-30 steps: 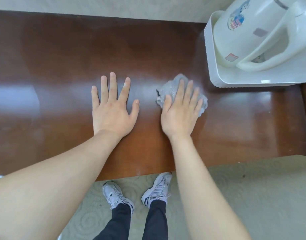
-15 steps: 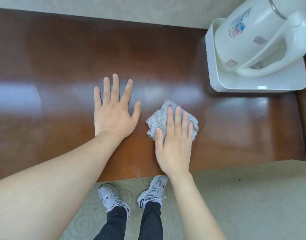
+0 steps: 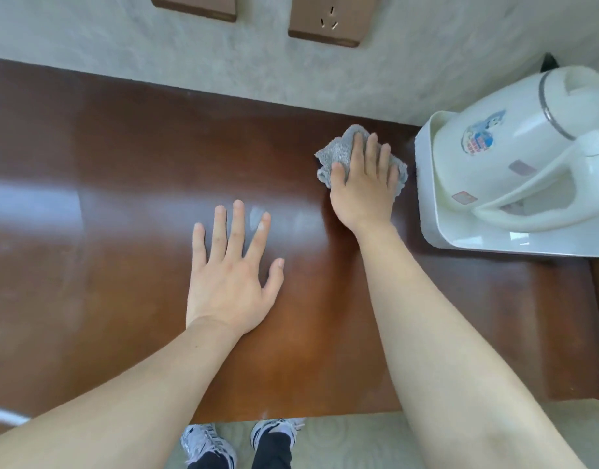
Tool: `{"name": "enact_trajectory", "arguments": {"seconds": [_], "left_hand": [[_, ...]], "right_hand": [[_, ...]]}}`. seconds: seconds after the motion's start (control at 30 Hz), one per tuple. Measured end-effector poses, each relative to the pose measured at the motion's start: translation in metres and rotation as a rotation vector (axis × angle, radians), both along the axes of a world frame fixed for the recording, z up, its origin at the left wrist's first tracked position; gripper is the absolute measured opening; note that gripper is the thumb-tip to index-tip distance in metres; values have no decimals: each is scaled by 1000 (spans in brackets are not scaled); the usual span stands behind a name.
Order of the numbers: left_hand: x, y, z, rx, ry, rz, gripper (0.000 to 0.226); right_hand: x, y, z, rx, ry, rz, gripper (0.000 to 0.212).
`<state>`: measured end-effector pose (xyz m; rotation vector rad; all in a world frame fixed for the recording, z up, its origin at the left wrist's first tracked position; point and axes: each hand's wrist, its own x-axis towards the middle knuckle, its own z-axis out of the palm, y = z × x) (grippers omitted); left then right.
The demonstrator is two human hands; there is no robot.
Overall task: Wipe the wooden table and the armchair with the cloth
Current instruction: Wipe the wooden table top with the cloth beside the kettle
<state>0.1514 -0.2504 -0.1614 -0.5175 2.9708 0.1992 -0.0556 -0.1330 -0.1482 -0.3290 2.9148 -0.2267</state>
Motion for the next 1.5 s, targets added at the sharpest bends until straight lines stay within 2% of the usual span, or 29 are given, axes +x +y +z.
{"name": "enact_trajectory", "arguments": {"seconds": [0.13,0.3,0.4,0.47,0.63,0.7,0.77,0.83,1.0,1.1,1.2,1.33,1.4,1.5], "left_hand": [[0,0,-1,-2,8,3,69],[-2,-2,1,21,11,-1,68],[0,-2,1,13,0,2,68],[0,-2,1,2,-5,2,69],[0,0,0,4,11,-2,68],[-1,0,1,14,11,-2,68],[-1,0,3,33,7,1,67],[0,-2,5,54,-13,-16,67],[0,-5,10,38,-56,-80,73],[-2,-4,10,77,-42,-13,70],[-1,-3,6,56,-6,18,65],[-1,-2,2,17,6,4,66],[0,-3,1,7,-1,6,66],[-1,-3,1,-9,-10,14,67]], "right_hand": [[-3,-61,0,-24,-39,53,63],[38,-109,3,-88,-35,452,60],[24,-97,4,-60,14,555,58],[1,-79,4,-10,72,435,58],[-8,-34,1,-4,82,-70,58],[-7,-50,1,-26,29,-217,59],[0,-85,3,-35,-4,-238,59],[21,-126,3,-73,-9,-60,59],[53,-197,3,-96,-48,574,56],[29,-183,2,-76,-16,722,55],[3,-136,1,-98,14,646,54],[-18,-36,-1,-50,79,387,54],[-5,10,0,-30,83,253,54],[57,45,1,-44,50,118,56]]}}
